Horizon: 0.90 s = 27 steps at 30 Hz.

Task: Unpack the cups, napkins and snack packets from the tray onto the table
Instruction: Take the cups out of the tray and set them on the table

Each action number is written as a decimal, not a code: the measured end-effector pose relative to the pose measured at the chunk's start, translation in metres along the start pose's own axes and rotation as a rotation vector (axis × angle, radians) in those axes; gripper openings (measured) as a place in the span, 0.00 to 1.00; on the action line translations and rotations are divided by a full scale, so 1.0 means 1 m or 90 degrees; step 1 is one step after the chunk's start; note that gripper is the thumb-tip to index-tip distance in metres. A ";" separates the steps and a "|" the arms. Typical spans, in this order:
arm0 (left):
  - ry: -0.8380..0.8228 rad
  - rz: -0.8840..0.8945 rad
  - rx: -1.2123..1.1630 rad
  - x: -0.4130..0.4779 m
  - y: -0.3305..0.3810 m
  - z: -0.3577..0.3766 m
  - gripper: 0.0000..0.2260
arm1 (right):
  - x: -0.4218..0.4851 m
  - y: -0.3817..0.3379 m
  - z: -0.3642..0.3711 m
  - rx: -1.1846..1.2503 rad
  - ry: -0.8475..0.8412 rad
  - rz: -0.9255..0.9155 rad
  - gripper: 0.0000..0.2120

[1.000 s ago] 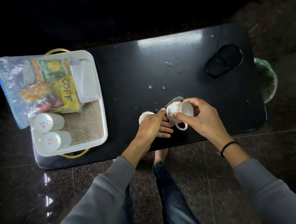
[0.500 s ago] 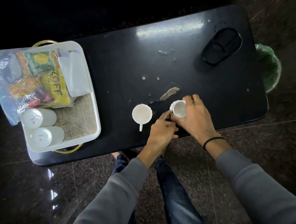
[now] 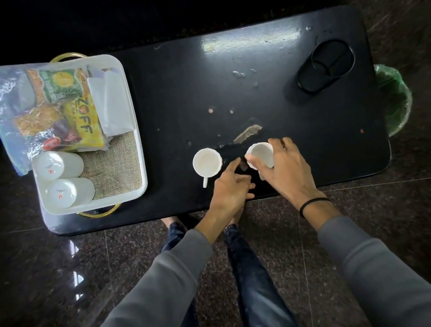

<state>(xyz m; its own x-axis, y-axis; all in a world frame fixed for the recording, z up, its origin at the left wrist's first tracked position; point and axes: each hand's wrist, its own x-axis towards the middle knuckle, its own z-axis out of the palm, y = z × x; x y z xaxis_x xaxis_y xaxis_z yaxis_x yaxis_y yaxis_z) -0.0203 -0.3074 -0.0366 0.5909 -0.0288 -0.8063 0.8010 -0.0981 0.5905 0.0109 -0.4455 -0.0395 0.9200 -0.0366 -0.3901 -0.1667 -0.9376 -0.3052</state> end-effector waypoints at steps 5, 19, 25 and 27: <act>0.020 0.046 0.053 -0.013 0.007 -0.006 0.26 | -0.001 0.000 -0.016 0.025 0.000 -0.020 0.20; 0.178 0.117 0.143 -0.039 0.030 -0.091 0.16 | 0.011 -0.108 -0.027 0.105 -0.073 -0.196 0.11; 0.366 0.091 0.311 -0.048 0.011 -0.178 0.16 | 0.006 -0.198 0.015 0.169 -0.147 -0.249 0.08; 0.430 0.088 0.377 -0.050 0.002 -0.207 0.17 | 0.005 -0.223 0.030 0.226 -0.205 -0.222 0.08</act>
<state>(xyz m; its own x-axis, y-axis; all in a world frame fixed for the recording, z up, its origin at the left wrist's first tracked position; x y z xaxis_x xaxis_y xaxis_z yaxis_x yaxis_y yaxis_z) -0.0285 -0.1005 0.0120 0.7576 0.4926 -0.4282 0.6491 -0.6373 0.4153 0.0421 -0.2267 0.0008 0.7970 0.4116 -0.4421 -0.0338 -0.7004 -0.7129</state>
